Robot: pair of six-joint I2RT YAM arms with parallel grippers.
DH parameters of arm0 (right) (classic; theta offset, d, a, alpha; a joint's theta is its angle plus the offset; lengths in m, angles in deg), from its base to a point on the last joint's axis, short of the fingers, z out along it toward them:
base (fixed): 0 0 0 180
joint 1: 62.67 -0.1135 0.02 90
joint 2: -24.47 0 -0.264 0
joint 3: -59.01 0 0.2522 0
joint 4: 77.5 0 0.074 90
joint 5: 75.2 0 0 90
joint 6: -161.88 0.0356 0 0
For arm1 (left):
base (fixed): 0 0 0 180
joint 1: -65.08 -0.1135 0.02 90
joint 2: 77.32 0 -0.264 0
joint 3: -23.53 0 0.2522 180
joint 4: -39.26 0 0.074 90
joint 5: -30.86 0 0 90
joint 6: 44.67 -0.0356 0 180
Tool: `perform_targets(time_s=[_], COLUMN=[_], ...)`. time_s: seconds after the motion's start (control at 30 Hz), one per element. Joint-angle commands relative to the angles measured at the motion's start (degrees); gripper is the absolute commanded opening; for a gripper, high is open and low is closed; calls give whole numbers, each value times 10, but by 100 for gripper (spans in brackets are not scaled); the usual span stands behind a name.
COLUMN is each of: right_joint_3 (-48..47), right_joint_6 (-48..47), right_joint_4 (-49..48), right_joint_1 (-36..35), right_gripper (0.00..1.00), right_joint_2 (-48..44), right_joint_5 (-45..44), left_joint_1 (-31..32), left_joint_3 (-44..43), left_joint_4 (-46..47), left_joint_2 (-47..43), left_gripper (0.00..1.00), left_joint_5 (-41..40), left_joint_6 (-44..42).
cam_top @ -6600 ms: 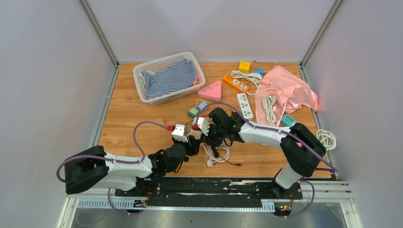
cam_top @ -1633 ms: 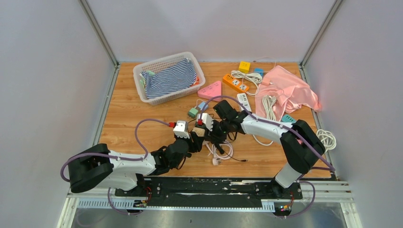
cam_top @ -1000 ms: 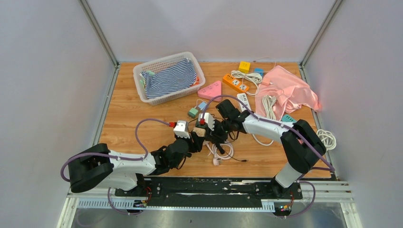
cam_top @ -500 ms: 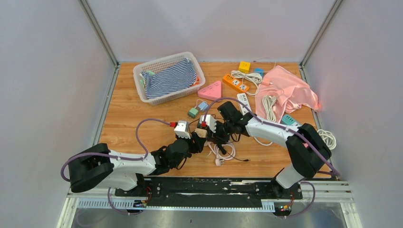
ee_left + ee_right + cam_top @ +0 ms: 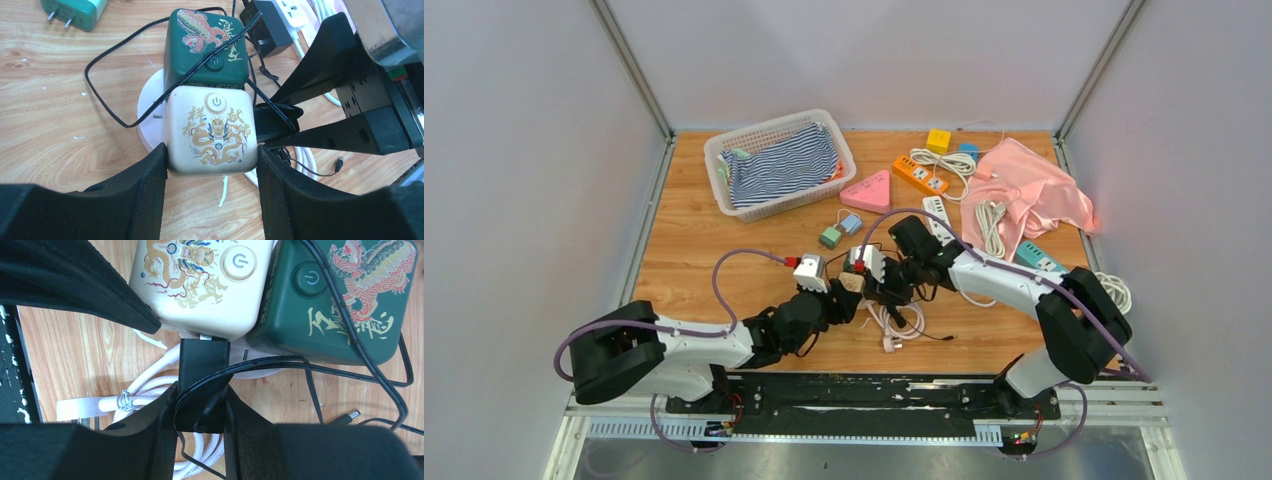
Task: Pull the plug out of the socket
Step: Remove the plug from the socket.
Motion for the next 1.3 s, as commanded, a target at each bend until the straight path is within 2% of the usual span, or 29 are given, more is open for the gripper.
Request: perform_targets(time_s=[0.0, 0.3, 0.6, 0.73, 0.8, 0.9, 1.0, 1.13, 1.2, 1.27], right_joint_3=[28, 33, 33, 30, 24, 25, 43, 46, 43, 43], right_joint_6=[-43, -38, -108, -84, -38, 7, 9, -23, -57, -67], right_joint_4=[125, 142, 195, 176, 152, 134, 130, 157, 187, 187], right_joint_1=[6, 6, -58, -75, -56, 5, 23, 14, -15, -57], right_gripper=[0, 0, 0, 0, 0, 0, 0, 0, 0, 0], right_joint_2=[-20, -51, -51, -44, -47, -55, -63, -56, -56, -65], right_joint_5=[24, 2, 97, 36, -23, -29, -45, 33, 85, 87], left_joint_1=[-18, -20, -20, -20, -20, -20, -20, -20, -20, -20], left_joint_3=[-8, -16, -28, -28, -27, -29, -30, -32, -31, -32], left_joint_4=[-47, -51, -62, -63, -64, -65, -66, -66, -66, -66], left_joint_2=[24, 33, 42, 41, 41, 43, 44, 46, 45, 45], left_gripper=[0, 0, 0, 0, 0, 0, 0, 0, 0, 0], left_joint_5=[-55, -46, -45, -45, -46, -45, -46, -45, -45, -45], left_joint_6=[-1, -5, -7, -6, -6, -6, -6, -7, -7, -7])
